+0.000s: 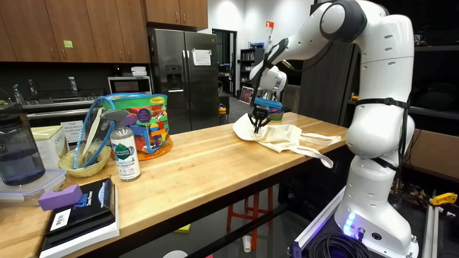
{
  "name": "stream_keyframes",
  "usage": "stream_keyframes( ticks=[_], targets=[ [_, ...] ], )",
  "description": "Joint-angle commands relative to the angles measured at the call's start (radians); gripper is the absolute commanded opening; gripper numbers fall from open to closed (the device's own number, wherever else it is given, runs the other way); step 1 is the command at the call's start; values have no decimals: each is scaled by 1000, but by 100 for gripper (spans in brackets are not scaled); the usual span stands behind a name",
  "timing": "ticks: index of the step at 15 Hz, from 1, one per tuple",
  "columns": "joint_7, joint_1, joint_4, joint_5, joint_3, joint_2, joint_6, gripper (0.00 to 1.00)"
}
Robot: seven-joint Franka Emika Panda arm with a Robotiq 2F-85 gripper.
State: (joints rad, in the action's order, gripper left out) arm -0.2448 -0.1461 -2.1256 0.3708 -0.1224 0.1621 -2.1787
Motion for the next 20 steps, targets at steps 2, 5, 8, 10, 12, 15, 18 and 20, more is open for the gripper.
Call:
stream_keyframes(
  ticks=[2, 5, 8, 10, 12, 15, 18, 20],
  targets=[
    [42, 69, -121, -26, 54, -99, -47, 1],
    [51, 110, -117, -49, 91, -102, -42, 1],
    [62, 148, -76, -76, 129, -84, -20, 1],
    [68, 172, -39, -95, 153, -64, -10, 1],
    [76, 194, 5, -114, 175, -42, 1, 1],
    [102, 214, 108, -108, 200, 12, 39, 1],
    [115, 206, 239, -79, 202, 88, 87, 1],
    [105, 192, 325, -67, 193, 143, 123, 1]
  ],
)
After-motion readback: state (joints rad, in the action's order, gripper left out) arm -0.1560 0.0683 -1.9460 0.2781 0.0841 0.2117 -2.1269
